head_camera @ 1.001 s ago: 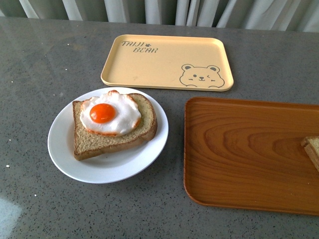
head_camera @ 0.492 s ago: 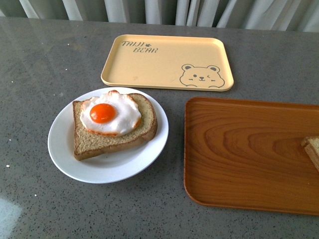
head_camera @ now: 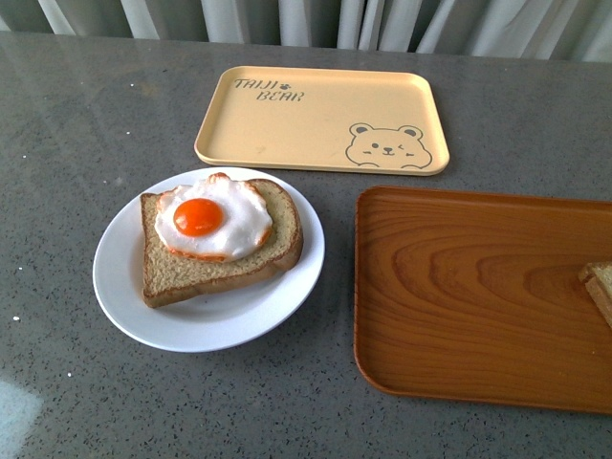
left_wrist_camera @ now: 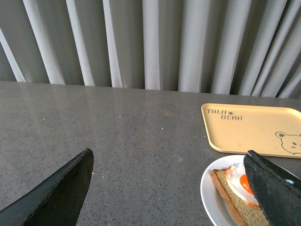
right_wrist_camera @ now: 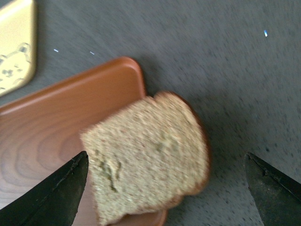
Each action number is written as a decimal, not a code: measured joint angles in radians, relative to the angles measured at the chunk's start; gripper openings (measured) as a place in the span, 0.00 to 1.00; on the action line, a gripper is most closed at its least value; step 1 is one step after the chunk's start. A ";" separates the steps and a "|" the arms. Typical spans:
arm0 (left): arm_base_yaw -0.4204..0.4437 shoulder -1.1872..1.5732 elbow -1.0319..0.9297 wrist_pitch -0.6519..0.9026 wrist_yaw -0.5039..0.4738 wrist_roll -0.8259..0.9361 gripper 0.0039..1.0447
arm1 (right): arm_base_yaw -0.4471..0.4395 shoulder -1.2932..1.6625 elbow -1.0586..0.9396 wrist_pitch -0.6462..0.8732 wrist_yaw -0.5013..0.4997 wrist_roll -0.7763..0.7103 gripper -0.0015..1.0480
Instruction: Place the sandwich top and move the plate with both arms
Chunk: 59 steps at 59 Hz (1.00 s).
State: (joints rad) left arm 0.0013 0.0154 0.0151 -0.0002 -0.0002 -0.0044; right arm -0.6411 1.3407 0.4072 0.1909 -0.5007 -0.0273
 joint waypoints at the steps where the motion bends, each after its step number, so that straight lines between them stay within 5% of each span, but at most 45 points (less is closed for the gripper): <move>1: 0.000 0.000 0.000 0.000 0.000 0.000 0.92 | -0.014 0.036 0.011 -0.005 -0.004 -0.002 0.91; 20: 0.000 0.000 0.000 0.000 0.000 0.000 0.92 | -0.095 0.232 0.088 -0.008 -0.008 -0.042 0.91; 59: 0.000 0.000 0.000 0.000 0.000 0.000 0.92 | -0.004 0.413 0.093 0.117 0.003 0.016 0.91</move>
State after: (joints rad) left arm 0.0013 0.0158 0.0151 -0.0002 0.0002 -0.0044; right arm -0.6453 1.7535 0.5003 0.3080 -0.4976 -0.0116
